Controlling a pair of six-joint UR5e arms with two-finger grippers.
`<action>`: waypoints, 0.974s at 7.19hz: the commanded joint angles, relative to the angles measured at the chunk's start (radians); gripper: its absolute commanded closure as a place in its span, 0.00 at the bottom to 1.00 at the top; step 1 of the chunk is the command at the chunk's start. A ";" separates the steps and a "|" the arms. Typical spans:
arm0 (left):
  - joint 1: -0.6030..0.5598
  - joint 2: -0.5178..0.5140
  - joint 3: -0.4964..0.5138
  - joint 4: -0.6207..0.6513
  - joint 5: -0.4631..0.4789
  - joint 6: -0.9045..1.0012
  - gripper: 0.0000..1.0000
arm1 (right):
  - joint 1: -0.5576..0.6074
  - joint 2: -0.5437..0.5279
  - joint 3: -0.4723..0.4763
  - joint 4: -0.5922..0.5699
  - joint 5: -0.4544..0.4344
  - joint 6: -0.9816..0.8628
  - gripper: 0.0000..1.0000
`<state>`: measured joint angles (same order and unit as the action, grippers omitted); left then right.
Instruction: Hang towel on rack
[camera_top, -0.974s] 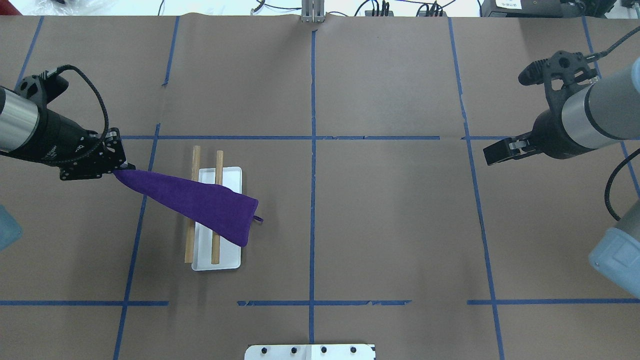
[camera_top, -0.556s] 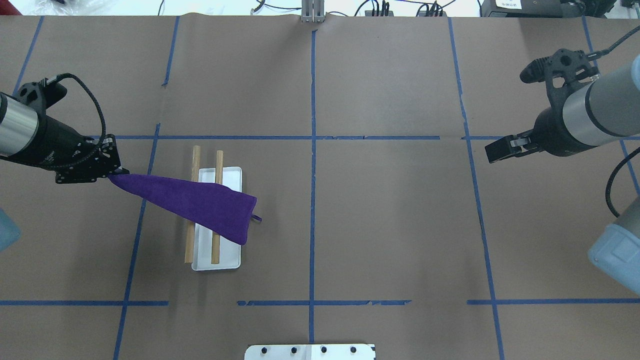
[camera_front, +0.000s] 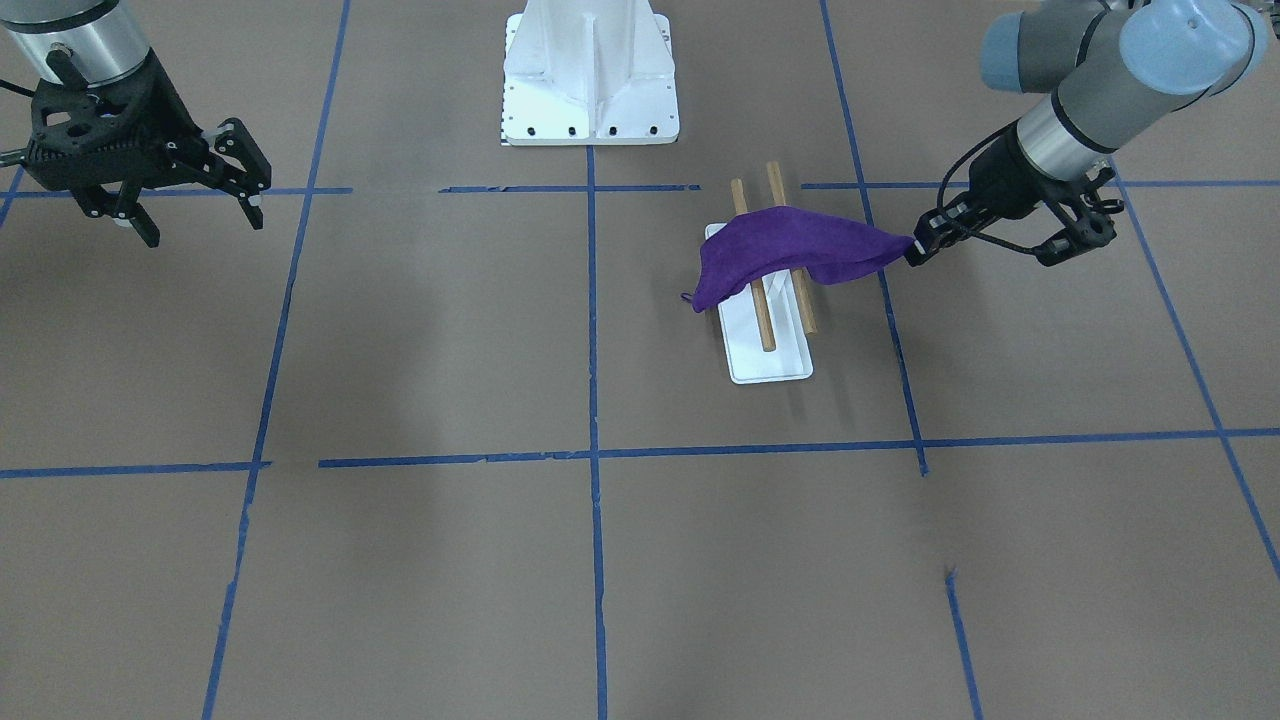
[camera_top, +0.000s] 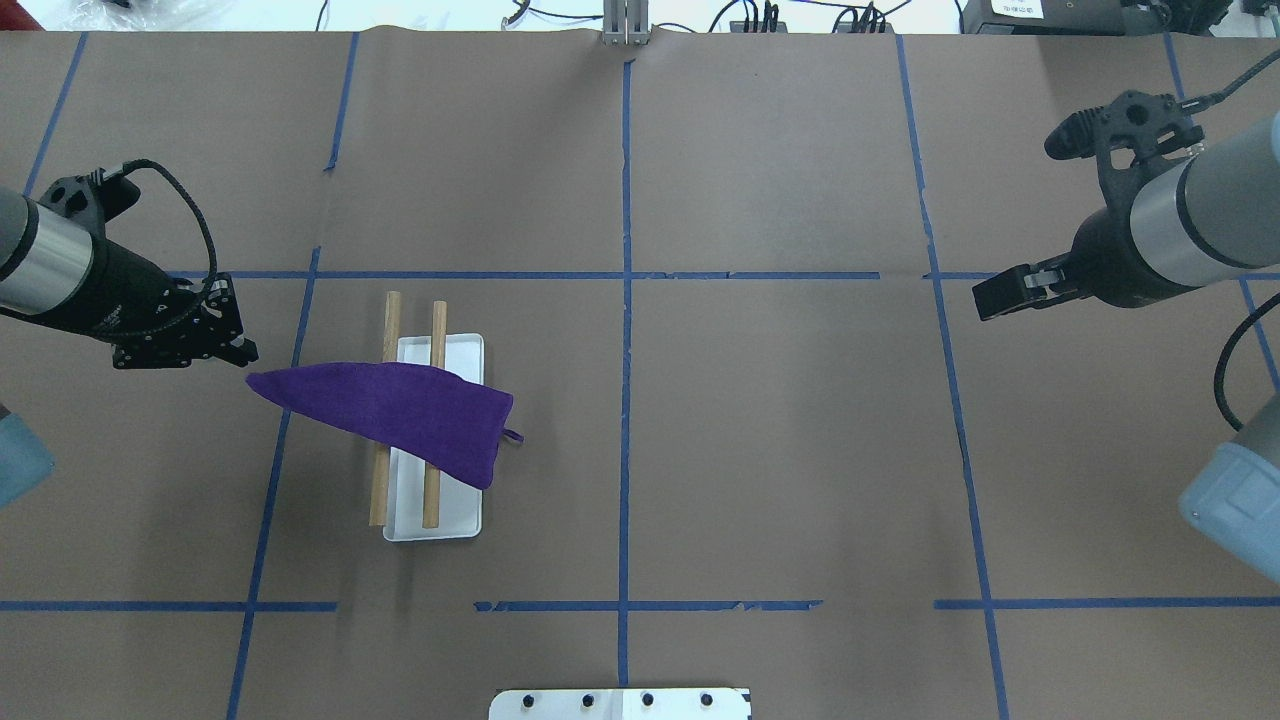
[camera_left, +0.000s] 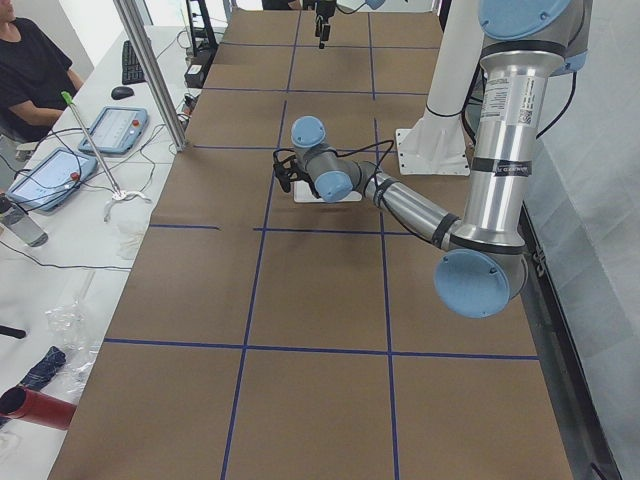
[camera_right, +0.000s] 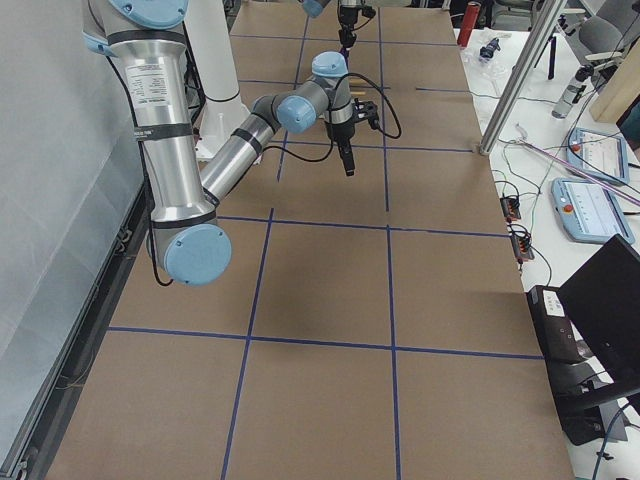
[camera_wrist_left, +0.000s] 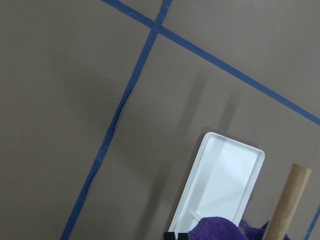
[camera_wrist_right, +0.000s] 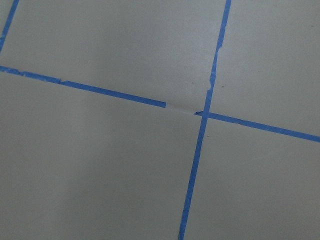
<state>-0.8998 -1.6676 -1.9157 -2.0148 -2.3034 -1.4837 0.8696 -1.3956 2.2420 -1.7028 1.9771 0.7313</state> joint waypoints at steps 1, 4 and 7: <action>-0.002 0.003 0.024 0.001 0.055 0.002 0.00 | 0.040 -0.003 -0.001 0.000 0.014 -0.006 0.00; -0.028 0.113 0.017 -0.001 0.053 0.379 0.00 | 0.153 -0.055 -0.048 -0.008 0.079 -0.155 0.00; -0.241 0.228 0.014 -0.001 0.009 0.864 0.00 | 0.453 -0.135 -0.250 -0.014 0.296 -0.586 0.00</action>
<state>-1.0485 -1.4857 -1.9019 -2.0166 -2.2679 -0.8229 1.1907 -1.4968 2.0923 -1.7128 2.1882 0.3465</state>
